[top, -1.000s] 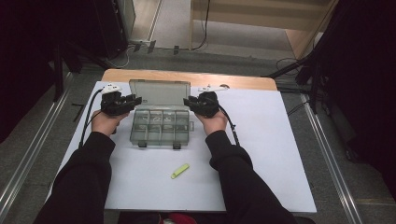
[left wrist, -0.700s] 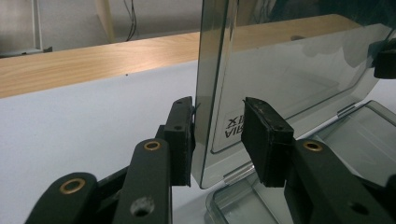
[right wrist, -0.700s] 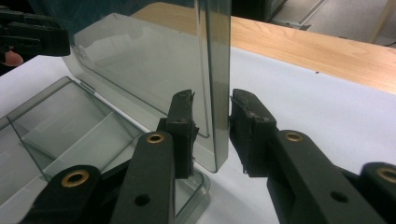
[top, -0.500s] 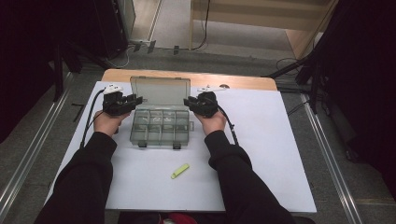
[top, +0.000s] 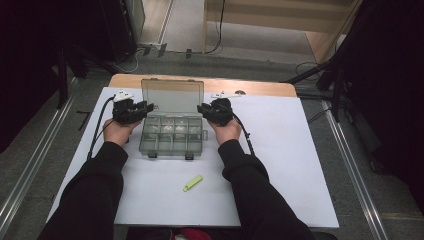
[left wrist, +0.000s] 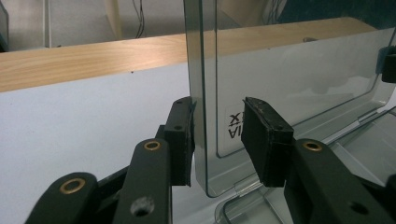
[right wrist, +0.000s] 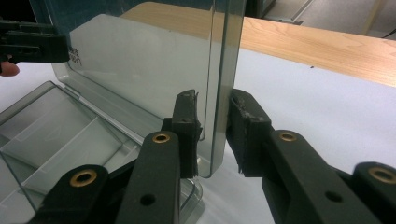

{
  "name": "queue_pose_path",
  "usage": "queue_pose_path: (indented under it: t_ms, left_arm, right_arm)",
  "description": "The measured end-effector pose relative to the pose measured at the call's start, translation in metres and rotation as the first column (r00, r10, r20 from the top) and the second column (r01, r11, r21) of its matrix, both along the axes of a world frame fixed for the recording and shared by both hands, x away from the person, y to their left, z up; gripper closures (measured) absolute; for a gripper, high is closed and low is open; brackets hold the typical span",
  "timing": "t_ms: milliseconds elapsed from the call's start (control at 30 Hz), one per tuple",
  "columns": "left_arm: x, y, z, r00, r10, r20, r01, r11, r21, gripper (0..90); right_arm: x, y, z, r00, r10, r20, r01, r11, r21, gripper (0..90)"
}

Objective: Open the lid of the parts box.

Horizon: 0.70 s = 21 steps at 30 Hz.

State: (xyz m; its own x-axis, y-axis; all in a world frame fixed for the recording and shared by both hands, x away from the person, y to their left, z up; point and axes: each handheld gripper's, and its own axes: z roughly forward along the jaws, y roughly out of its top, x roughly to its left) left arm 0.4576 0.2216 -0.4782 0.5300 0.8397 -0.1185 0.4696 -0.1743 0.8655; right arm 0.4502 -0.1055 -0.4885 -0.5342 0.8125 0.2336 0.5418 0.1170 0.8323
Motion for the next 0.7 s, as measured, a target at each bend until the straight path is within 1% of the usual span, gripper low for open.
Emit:
queue_pose_path:
  t_ms: [67,233,367,567,700]
  left_arm:
    - [0.0007,-0.0003,-0.0008,1.0000,0.003,0.002,-0.003,1.0000,0.001,63.2]
    - [0.0025,-0.0012,-0.0031,0.9999,0.014,-0.002,-0.014,0.9998,-0.015,62.6]
    - [0.0035,-0.0022,-0.0044,0.9999,0.014,0.006,-0.014,0.9998,-0.015,62.2]
    - [0.0044,-0.0028,-0.0061,0.9998,0.019,0.001,-0.018,0.9996,-0.022,60.9]
    - [0.0052,-0.0035,-0.0076,0.9997,0.025,-0.001,-0.025,0.9994,-0.026,59.9]
  right_arm:
    - [0.0002,0.0004,-0.0007,1.0000,-0.004,-0.001,0.004,1.000,0.002,74.6]
    - [0.0011,0.0010,-0.0023,0.9999,-0.013,-0.006,0.013,1.000,0.001,74.7]
    - [0.0018,0.0006,-0.0029,0.9998,-0.016,-0.013,0.016,1.000,0.001,74.7]
    - [0.0033,0.0010,-0.0058,0.9996,-0.024,-0.014,0.024,1.000,0.000,74.6]
    - [0.0046,0.0005,-0.0079,0.9992,-0.029,-0.028,0.030,0.999,0.022,74.4]
